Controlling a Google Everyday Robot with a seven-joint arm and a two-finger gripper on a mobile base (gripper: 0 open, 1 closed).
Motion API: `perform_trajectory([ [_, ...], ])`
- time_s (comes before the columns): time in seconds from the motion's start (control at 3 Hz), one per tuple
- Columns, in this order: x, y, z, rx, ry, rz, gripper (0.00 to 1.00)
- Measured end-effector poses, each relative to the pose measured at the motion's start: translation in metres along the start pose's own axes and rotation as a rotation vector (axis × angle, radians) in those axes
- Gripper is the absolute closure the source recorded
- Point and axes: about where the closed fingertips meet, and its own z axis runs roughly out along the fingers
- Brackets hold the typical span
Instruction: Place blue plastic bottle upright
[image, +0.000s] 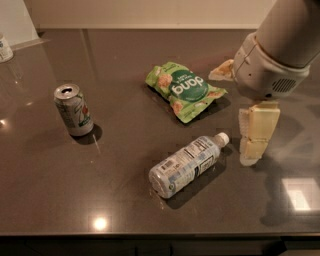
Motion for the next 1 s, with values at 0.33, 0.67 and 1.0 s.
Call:
perform_trajectory([
  [0.33,-0.010,0.008,0.027,-0.055,-0.002,-0.130,0.00],
  [0.67,-0.017,0.015,0.047,-0.110,-0.016,-0.245,0.00],
  [1.0,-0.023,0.026,0.068,-0.156,-0.021,-0.345,0.00],
])
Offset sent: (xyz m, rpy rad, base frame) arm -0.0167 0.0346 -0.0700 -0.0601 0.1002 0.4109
